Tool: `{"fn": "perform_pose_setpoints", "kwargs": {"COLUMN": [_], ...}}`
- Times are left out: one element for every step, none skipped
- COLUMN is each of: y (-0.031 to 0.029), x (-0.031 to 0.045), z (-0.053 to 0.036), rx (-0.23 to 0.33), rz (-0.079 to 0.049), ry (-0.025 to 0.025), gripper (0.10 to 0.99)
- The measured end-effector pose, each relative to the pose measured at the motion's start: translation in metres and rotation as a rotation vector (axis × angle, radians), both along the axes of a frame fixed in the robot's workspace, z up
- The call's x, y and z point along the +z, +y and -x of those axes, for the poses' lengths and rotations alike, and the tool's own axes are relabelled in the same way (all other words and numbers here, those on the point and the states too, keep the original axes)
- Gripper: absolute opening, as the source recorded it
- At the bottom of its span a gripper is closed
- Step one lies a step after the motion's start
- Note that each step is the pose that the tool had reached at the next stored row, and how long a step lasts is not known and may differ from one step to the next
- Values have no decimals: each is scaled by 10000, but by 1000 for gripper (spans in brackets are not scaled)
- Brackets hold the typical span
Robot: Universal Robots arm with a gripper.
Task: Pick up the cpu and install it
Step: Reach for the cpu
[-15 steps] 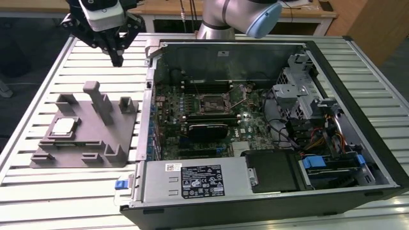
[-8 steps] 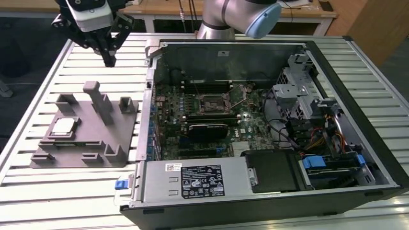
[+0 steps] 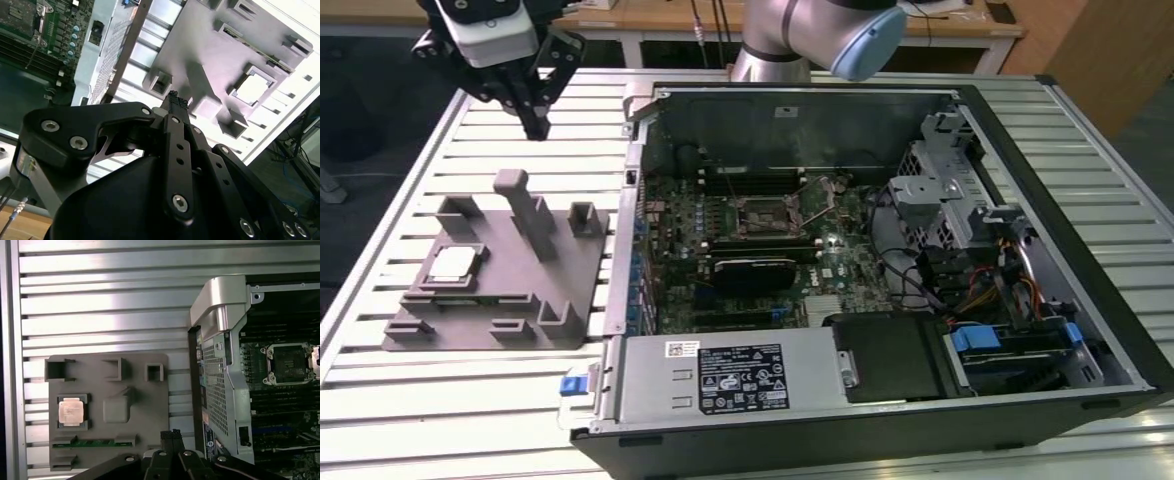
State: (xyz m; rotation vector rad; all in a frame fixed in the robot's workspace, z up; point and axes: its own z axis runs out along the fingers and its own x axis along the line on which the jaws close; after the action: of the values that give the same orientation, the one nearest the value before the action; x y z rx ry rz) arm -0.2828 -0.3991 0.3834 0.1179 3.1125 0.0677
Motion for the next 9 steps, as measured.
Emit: {"fn": "perform_pose_setpoints", "kwargs": {"y": [0, 0, 0, 0, 0, 0, 0, 0, 0], "x": [-1, -2, -3, -4, -5, -6, -7, -8, -9], "z": [15, 31, 47, 63, 79, 95, 111, 126, 143], "rx": [0, -1, -1, -1, -1, -1, -1, -1, -1], "rz": [0, 0, 0, 0, 0, 0, 0, 0, 1], "ry": [0, 0, 0, 0, 0, -1, 0, 0, 0], "gripper": [106, 106, 106, 106, 106, 106, 106, 106, 106]}}
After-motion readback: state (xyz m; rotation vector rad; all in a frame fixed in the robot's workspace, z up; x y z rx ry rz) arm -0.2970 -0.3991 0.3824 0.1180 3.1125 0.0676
